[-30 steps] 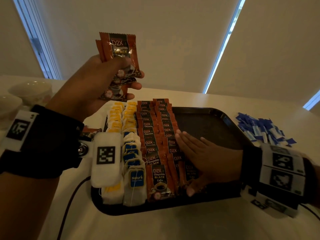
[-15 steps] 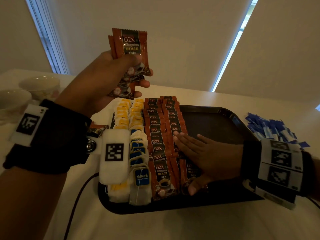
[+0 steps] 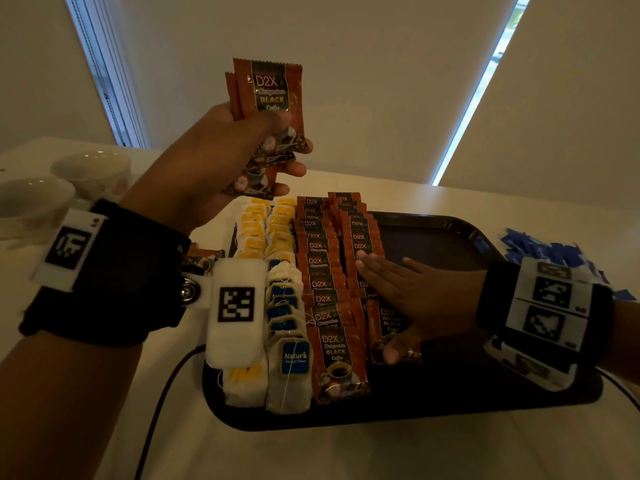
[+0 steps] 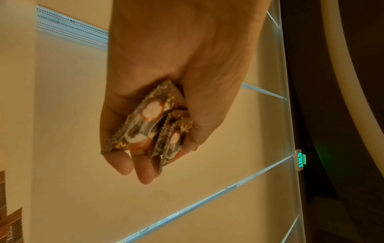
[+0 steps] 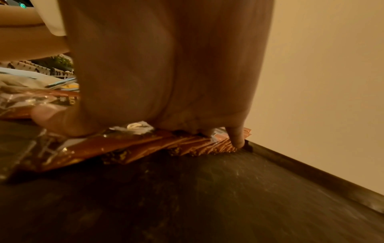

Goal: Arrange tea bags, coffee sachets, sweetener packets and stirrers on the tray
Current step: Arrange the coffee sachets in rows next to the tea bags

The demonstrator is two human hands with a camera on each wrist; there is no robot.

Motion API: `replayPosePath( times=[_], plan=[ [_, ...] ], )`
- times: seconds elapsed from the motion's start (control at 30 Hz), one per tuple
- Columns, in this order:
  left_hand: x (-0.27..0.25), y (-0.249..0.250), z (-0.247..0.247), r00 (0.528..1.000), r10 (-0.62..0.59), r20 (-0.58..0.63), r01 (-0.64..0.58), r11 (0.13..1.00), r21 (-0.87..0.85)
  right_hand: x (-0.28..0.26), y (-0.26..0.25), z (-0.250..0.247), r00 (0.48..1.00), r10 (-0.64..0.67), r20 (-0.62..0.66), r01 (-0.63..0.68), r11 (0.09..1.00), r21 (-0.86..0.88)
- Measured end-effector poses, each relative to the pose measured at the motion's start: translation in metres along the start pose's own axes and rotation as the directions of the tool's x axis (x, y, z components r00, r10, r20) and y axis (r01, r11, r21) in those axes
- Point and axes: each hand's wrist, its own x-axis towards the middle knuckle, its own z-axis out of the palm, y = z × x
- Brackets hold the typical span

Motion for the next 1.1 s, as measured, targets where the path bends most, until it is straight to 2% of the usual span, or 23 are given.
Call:
replayPosePath(
  times=[0.2,0.3,0.37,0.43,0.47,0.5,0.6,0.67,0.8,0.97,1.1],
  plan=[
    [-0.001,0.001,-0.001,1.0,0.005,0.002,-0.005,1.0,0.004,-0.001,0.008,0.005,0.997,0.034,-0.063,-0.032,0.998,0.046],
    [-0.001,0.002,-0.002,1.0,0.004,0.0,-0.004,1.0,0.005,-0.001,0.014,-0.001,0.974,0.107,-0.202,-0.05,0.961,0.273],
    [-0.001,0.002,-0.002,1.0,0.004,0.004,-0.004,1.0,0.002,0.002,0.013,-0.014,0.941,0.177,-0.288,0.006,0.842,0.539],
    [-0.001,0.001,-0.002,1.0,0.0,0.002,0.0,1.0,-0.003,0.016,0.022,-0.021,0.924,0.291,-0.246,0.007,0.632,0.775],
    [-0.001,0.002,-0.003,1.0,-0.002,-0.001,0.002,1.0,-0.006,0.026,0.029,-0.022,0.924,0.311,-0.22,0.018,0.543,0.84],
    [-0.001,0.002,-0.003,1.0,-0.002,-0.002,0.002,1.0,-0.007,0.035,0.034,-0.022,0.928,0.312,-0.202,0.025,0.49,0.871],
    [-0.001,0.002,-0.006,1.0,0.008,-0.005,-0.008,1.0,-0.002,0.031,0.017,-0.032,0.905,0.34,-0.254,0.101,0.409,0.907],
    [-0.001,0.003,-0.007,1.0,0.008,-0.007,-0.008,1.0,-0.005,0.021,0.002,-0.04,0.896,0.354,-0.268,0.172,0.279,0.945],
    [-0.001,0.002,-0.007,1.0,0.003,-0.003,-0.003,1.0,0.008,0.015,0.005,-0.038,0.874,0.418,-0.246,0.241,0.067,0.968],
    [-0.001,0.002,-0.007,1.0,0.001,-0.001,-0.001,1.0,0.001,0.0,0.014,-0.027,0.828,0.555,-0.076,0.16,-0.104,0.982],
    [-0.001,0.002,-0.007,1.0,0.008,-0.001,-0.008,1.0,0.001,-0.021,0.011,-0.007,0.842,0.539,0.016,0.073,-0.144,0.987]
  ],
)
